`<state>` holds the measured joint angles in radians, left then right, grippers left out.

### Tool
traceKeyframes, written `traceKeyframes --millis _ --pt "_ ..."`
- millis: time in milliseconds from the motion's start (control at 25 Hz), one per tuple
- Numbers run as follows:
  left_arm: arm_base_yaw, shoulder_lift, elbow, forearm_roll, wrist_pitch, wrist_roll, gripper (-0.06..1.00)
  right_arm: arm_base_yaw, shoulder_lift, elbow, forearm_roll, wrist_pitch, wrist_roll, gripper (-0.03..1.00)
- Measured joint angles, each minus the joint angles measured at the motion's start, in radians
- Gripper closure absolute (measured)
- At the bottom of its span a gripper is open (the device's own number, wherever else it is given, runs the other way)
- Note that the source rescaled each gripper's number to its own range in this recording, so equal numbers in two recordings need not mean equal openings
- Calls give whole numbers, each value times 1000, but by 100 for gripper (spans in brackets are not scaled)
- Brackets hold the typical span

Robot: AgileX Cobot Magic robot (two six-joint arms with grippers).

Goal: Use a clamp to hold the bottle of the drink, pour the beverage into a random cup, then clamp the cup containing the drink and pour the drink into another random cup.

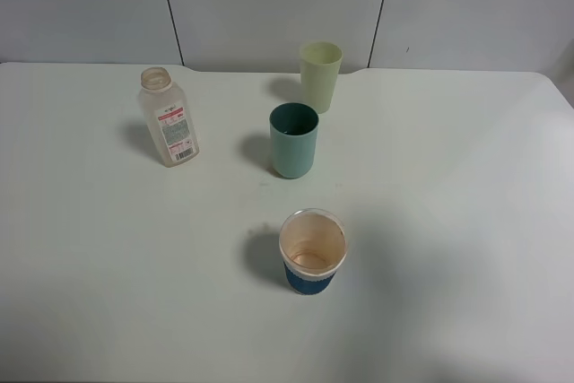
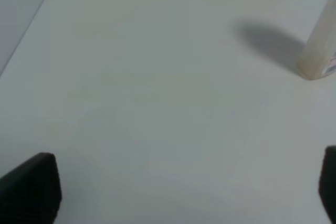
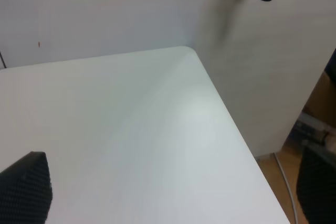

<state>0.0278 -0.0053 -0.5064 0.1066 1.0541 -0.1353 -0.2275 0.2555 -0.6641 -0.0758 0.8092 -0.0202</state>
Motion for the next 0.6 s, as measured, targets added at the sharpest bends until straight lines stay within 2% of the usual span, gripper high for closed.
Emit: traceKeyframes --millis 120,360,600 --pt "0 0 0 0 0 0 -6 16 -57 0 0 63 -7 1" --pt "0 0 0 0 0 0 -6 134 -129 1 3 138 -10 1" --pt "0 0 0 0 0 0 -6 143 -203 3 7 163 -10 1"
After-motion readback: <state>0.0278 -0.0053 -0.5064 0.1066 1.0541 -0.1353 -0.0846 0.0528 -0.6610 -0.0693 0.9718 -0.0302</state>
